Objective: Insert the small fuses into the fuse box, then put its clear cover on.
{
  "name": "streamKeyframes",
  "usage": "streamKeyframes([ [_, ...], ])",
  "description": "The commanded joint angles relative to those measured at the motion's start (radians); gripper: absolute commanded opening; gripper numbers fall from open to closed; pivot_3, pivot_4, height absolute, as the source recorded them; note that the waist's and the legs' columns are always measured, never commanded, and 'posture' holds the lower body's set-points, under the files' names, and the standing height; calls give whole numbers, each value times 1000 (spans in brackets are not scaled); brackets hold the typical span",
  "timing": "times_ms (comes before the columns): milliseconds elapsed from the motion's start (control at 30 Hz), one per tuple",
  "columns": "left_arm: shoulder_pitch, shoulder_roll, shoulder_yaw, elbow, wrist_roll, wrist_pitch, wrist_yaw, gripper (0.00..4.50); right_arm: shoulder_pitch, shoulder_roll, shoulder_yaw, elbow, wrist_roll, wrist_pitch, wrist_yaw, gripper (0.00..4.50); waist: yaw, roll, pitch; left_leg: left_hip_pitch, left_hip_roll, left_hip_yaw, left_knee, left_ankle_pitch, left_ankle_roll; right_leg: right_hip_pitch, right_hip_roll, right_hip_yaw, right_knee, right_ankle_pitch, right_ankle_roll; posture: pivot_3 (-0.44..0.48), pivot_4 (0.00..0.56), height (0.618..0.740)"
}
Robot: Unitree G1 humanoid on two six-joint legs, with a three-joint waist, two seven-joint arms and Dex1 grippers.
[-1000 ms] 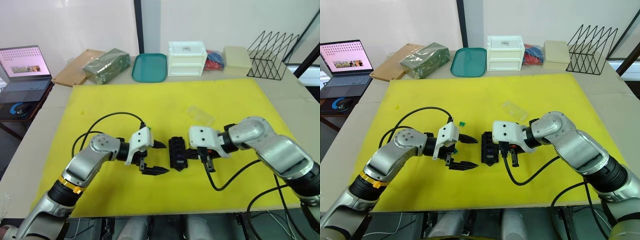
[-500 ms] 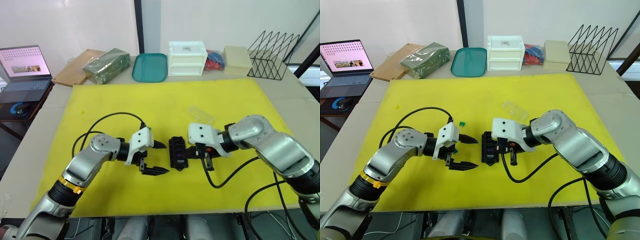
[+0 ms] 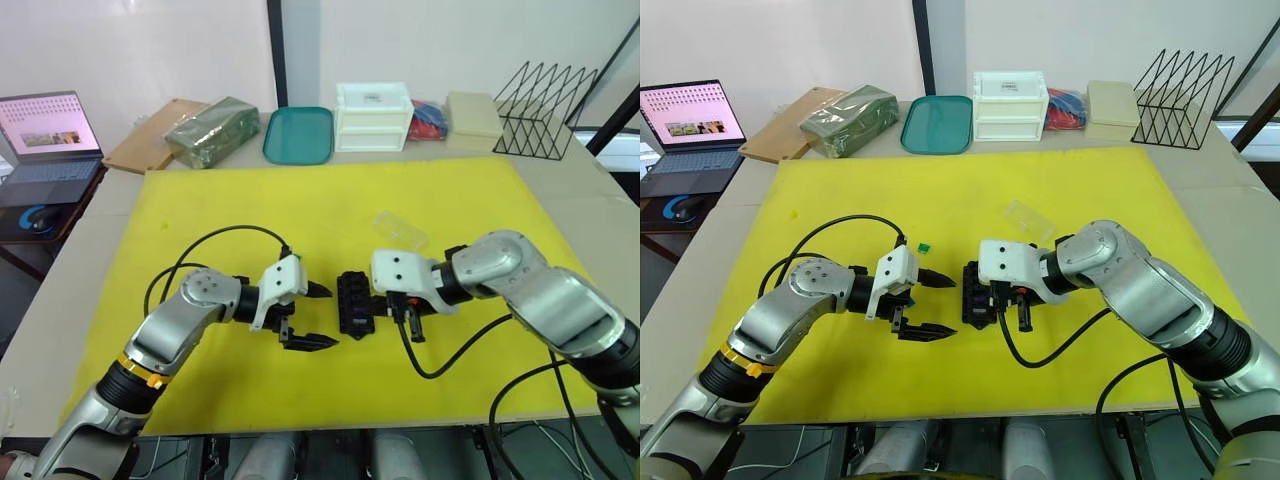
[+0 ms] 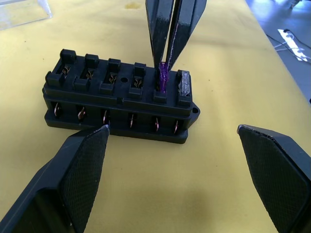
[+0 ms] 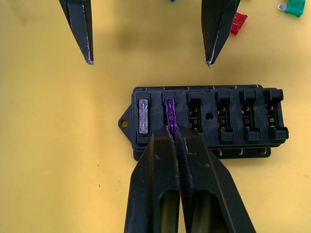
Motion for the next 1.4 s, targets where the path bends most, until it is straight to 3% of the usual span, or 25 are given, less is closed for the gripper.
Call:
streamKeyframes([
  [33, 6, -3, 8, -29, -1, -13, 0, 4479, -16, -14, 9, 11, -25, -1, 3, 242, 0, 0, 0, 0, 0, 0, 0, 0, 0, 0, 0, 0, 0, 0, 0, 0, 150, 740],
  [167, 5, -4, 9, -27, 0, -13, -1, 4500, -36, -3, -25, 12, 2, 17, 14, 1408, 1, 0, 0, 0, 0, 0, 0, 0, 0, 0, 0, 0, 0, 0, 0, 0, 150, 740],
  [767, -3, 21, 45, -15, -14, 2, -8, 4500, -64, 27, -151, -16, 149, 68, 3, 1408, 1, 0, 0, 0, 0, 0, 0, 0, 0, 0, 0, 0, 0, 0, 0, 0, 150, 740],
  [1000, -26, 89, 105, -2, -117, 168, -53, 4500, -20, 19, -238, -50, 215, 78, -23, 1408, 1, 0, 0, 0, 0, 0, 0, 0, 0, 0, 0, 0, 0, 0, 0, 0, 150, 740],
  [1167, -101, 84, 194, 90, -246, 335, -74, 4500, 3, 9, -306, -88, 273, 101, -41, 1408, 0, 0, 0, 0, 0, 0, 0, 0, 0, 0, 0, 0, 0, 0, 0, 0, 150, 740],
  [1400, -127, 205, 305, 174, -322, 441, -124, 4500, 39, -8, -376, -125, 335, 114, -79, 1408, -5, 0, 0, 0, 0, 0, -1, 0, 0, -1, 0, 0, 0, 0, 0, 0, 150, 740],
])
